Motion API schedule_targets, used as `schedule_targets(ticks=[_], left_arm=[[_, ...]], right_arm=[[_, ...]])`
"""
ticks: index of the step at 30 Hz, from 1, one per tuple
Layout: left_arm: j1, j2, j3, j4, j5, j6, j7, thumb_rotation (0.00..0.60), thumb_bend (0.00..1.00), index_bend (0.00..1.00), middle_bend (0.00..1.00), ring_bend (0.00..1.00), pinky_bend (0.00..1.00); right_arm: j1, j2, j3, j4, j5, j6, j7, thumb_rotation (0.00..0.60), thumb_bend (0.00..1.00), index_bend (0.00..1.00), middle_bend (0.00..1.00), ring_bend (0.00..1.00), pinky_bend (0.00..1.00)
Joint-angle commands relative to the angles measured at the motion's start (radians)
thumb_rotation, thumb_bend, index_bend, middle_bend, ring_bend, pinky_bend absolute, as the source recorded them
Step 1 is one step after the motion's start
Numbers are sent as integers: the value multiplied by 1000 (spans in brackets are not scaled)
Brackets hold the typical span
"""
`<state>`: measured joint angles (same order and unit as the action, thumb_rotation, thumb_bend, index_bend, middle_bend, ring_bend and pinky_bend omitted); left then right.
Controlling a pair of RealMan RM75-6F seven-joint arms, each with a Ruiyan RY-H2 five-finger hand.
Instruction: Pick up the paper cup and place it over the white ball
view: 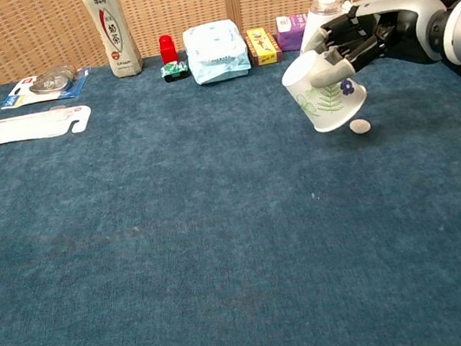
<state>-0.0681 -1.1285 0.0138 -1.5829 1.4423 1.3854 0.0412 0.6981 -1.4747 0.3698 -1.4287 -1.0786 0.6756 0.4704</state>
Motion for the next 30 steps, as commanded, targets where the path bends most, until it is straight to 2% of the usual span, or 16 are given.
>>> schedule_targets(ticks=[1,19,30], left_arm=[[-1,3,-1,-4,-1,-1,5,554,228,374,382,245,276],[4,20,-2,-27,0,12,17,552,228,374,383,245,275],[6,22,-1,-29,0,12,16,553,229,374,382,245,276]], right_arm=[[4,-27,8,56,-30,-19,54,583,260,492,268,267,155],[-4,-121,-19,262,-120,2,246,581,259,492,270,269,149],[0,-144,-54,350,-174,0,307,577,260,471,261,256,123]])
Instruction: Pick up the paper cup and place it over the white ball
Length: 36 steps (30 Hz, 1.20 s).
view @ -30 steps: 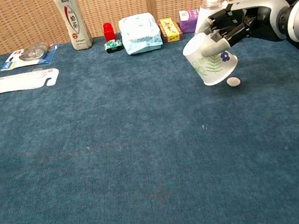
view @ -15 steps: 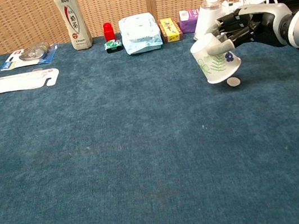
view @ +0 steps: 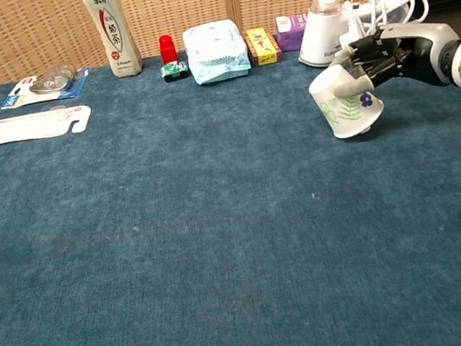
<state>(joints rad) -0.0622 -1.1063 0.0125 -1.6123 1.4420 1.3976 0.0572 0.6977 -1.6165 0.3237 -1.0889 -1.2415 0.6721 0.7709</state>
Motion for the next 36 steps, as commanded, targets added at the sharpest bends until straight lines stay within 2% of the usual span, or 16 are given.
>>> schedule_targets(ticks=[1,5,9,14,18,22,27,30,36], left_arm=[[0,0,0,0,0,0,0,554,229,374,382,245,276],[-2,0,-2,-2,1,1,1,553,229,374,382,246,276],[-5,-3,-5,-2,6,1,0,553,229,374,383,245,276],[-5,-4,-6,-1,8,4,-6,555,229,374,382,246,276],[-4,-4,-5,1,9,5,-10,556,230,374,383,245,276],[-4,-5,-6,4,6,5,-14,555,229,374,382,246,276],[-5,-7,-5,5,9,4,-12,555,229,374,383,246,275],[-3,-11,-3,7,7,2,-12,552,229,374,382,245,276],[7,-22,-2,24,-3,9,-25,558,229,374,382,246,276]], right_arm=[[0,-1,-12,14,-17,4,11,576,260,466,260,253,121],[-3,4,-29,28,-43,18,16,576,263,429,254,246,104],[-10,16,-45,29,-69,49,8,547,271,339,245,238,81],[-14,32,-62,17,-87,72,-17,460,278,271,218,214,65],[-17,53,-77,-7,-104,91,-48,415,282,229,201,197,59],[-27,93,-92,-60,-128,129,-99,406,283,221,194,187,58],[-40,144,-88,-139,-122,171,-159,410,282,230,196,187,65],[-62,174,-73,-198,-100,239,-261,409,280,291,225,203,81],[-122,198,-87,-285,-78,407,-600,408,278,361,286,241,118]])
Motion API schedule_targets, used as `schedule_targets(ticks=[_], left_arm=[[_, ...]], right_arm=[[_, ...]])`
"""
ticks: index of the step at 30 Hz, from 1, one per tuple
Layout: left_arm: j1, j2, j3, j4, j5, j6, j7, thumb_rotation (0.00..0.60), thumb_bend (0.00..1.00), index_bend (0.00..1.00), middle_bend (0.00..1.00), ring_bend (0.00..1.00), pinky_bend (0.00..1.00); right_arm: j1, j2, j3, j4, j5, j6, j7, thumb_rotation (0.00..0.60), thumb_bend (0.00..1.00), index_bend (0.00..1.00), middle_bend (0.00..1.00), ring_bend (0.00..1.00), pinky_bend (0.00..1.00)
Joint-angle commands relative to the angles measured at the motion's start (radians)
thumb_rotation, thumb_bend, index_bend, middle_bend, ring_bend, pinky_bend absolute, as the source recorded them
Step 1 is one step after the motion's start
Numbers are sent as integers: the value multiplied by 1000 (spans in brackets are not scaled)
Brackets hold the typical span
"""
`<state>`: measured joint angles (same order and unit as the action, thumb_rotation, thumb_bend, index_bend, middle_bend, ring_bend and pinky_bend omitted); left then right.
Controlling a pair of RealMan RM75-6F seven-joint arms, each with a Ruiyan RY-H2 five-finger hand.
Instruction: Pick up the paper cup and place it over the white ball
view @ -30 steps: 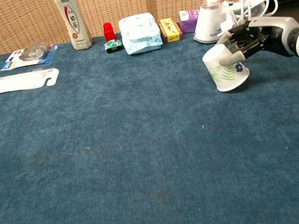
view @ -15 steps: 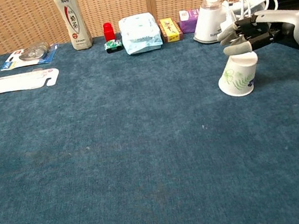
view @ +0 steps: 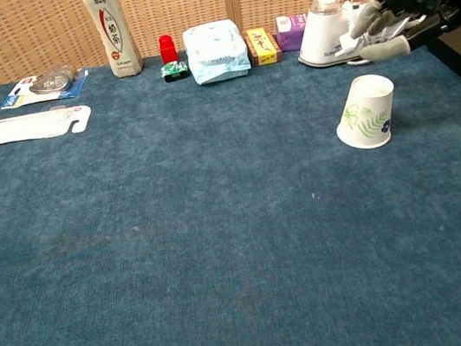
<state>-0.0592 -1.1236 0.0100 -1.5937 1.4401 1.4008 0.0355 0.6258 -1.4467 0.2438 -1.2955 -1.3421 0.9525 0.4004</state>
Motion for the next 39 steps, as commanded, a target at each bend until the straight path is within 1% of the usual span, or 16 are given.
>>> schedule_targets(ticks=[1,3,5,7,10,15,21,26,32,39], left_arm=[[6,-8,1,9,0,9,-5,557,229,374,382,246,276],[13,-19,-2,27,3,26,-1,556,229,375,383,246,275],[26,-51,-11,75,6,66,26,557,229,374,383,246,275],[36,-74,-12,102,6,84,23,557,230,374,382,246,276],[51,-100,-12,141,14,113,13,559,229,374,383,246,276],[69,-142,-9,196,45,164,3,565,230,374,383,246,276],[87,-143,-3,189,64,195,-3,565,229,374,383,246,276],[90,-130,2,155,72,190,-10,567,229,374,382,245,275],[87,-113,6,116,69,169,-5,568,228,374,383,246,276],[80,-100,7,90,62,141,10,566,228,374,382,245,276]], right_arm=[[-61,30,-10,-95,28,152,-282,408,278,368,292,248,125],[-83,35,-18,-130,39,196,-368,408,278,381,309,262,133],[-117,50,-36,-174,51,244,-462,410,278,402,334,275,142],[-147,64,-49,-219,64,284,-523,412,278,411,342,287,159],[-200,91,-75,-301,77,342,-590,408,278,411,344,300,193],[-254,134,-115,-373,82,392,-680,412,276,411,344,304,207],[-317,162,-156,-443,70,446,-712,409,275,411,344,305,215],[-362,173,-181,-464,52,484,-710,410,276,411,344,306,214],[-402,182,-187,-474,38,522,-701,410,276,411,344,306,208],[-421,188,-181,-472,36,522,-691,408,275,411,344,306,207]])
